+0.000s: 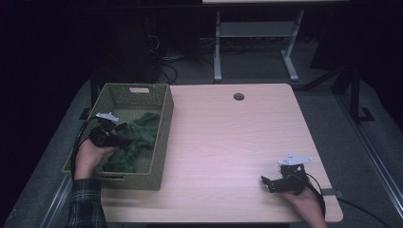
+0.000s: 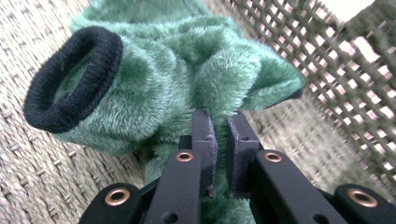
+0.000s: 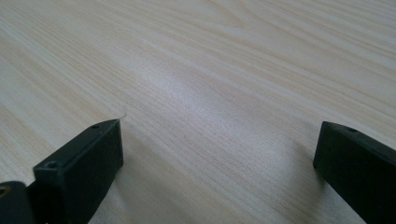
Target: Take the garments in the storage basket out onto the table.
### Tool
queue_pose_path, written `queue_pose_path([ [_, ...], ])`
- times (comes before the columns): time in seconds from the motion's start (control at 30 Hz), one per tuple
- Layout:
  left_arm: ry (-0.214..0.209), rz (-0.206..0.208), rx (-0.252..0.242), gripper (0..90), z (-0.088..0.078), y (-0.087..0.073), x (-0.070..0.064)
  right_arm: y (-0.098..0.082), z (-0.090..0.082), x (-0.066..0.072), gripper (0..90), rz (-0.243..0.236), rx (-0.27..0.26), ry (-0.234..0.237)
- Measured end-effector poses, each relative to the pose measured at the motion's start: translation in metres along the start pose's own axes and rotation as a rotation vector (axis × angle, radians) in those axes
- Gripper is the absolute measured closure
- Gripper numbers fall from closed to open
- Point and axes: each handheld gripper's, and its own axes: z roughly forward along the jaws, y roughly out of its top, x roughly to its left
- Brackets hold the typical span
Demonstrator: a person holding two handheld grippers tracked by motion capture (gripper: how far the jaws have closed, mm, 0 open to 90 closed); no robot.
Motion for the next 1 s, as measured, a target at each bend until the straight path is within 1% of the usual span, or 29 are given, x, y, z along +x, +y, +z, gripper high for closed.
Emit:
queue_pose_path([
  [0.03, -0.003, -0.005, -0.018, 83.6, -0.002, 0.001, -0.001, 0.000, 0.000, 0.000, 1.3, 0.000, 0.000, 0.000],
  [0.07, -0.006, -0.002, -0.031, 83.5, -0.004, 0.002, -0.001, 0.000, 0.000, 0.000, 1.3, 0.000, 0.000, 0.000],
  [0.1, -0.005, 0.001, -0.058, 83.4, -0.008, 0.004, -0.003, 0.000, 0.000, 0.000, 1.3, 0.000, 0.000, 0.000],
  [0.13, -0.005, 0.001, -0.058, 83.3, -0.008, 0.004, -0.003, 0.000, 0.000, 0.000, 1.3, 0.000, 0.000, 0.000],
  [0.17, -0.017, -0.002, -0.098, 83.1, -0.014, 0.006, -0.006, 0.000, 0.000, 0.000, 1.3, 0.000, 0.000, 0.000],
  [0.2, -0.019, 0.003, -0.112, 83.0, -0.017, 0.007, -0.008, 0.000, 0.000, 0.000, 1.3, 0.000, 0.000, 0.000],
  [0.23, -0.019, 0.003, -0.112, 82.9, -0.017, 0.007, -0.008, 0.000, 0.000, 0.000, 1.3, 0.000, 0.000, 0.000],
  [0.33, -0.036, -0.001, -0.154, 82.4, -0.025, 0.011, -0.011, 0.000, 0.000, 0.000, 1.3, 0.000, 0.000, 0.000],
  [0.37, -0.032, 0.006, -0.173, 82.5, -0.031, 0.015, -0.016, 0.000, 0.000, 0.000, 1.3, 0.000, 0.000, 0.000],
  [0.43, -0.029, 0.008, -0.177, 83.0, -0.033, 0.016, -0.018, 0.000, 0.000, 0.000, 1.3, 0.000, 0.000, 0.000],
  [0.53, -0.025, 0.013, -0.221, 84.8, -0.044, 0.020, -0.025, 0.000, 0.000, 0.000, 1.3, 0.000, 0.000, 0.000],
  [0.57, -0.025, 0.013, -0.221, 85.1, -0.044, 0.020, -0.025, 0.000, 0.000, 0.000, 1.3, 0.000, 0.000, 0.000],
  [0.63, -0.019, 0.024, -0.248, 85.5, -0.050, 0.022, -0.029, 0.000, 0.000, 0.000, 1.3, 0.000, 0.000, 0.000],
  [0.7, -0.022, 0.010, -0.277, 86.4, -0.057, 0.025, -0.033, 0.000, 0.000, 0.000, 1.3, 0.001, 0.000, 0.000],
  [0.73, -0.022, 0.010, -0.277, 86.7, -0.057, 0.025, -0.033, 0.000, 0.000, 0.000, 1.3, 0.001, 0.000, 0.000],
  [0.77, -0.028, 0.005, -0.290, 87.2, -0.060, 0.026, -0.035, 0.000, 0.000, 0.000, 1.3, 0.000, 0.000, 0.000],
  [0.8, -0.042, -0.004, -0.317, 87.3, -0.065, 0.027, -0.038, 0.000, 0.000, 0.000, 1.3, 0.000, 0.000, 0.000],
  [0.87, -0.046, -0.004, -0.324, 87.4, -0.067, 0.027, -0.039, 0.000, 0.000, 0.000, 1.3, 0.000, 0.000, 0.000],
  [1.0, -0.049, 0.001, -0.369, 87.5, -0.079, 0.030, -0.047, 0.000, 0.000, 0.000, 1.3, 0.000, 0.000, 0.000],
])
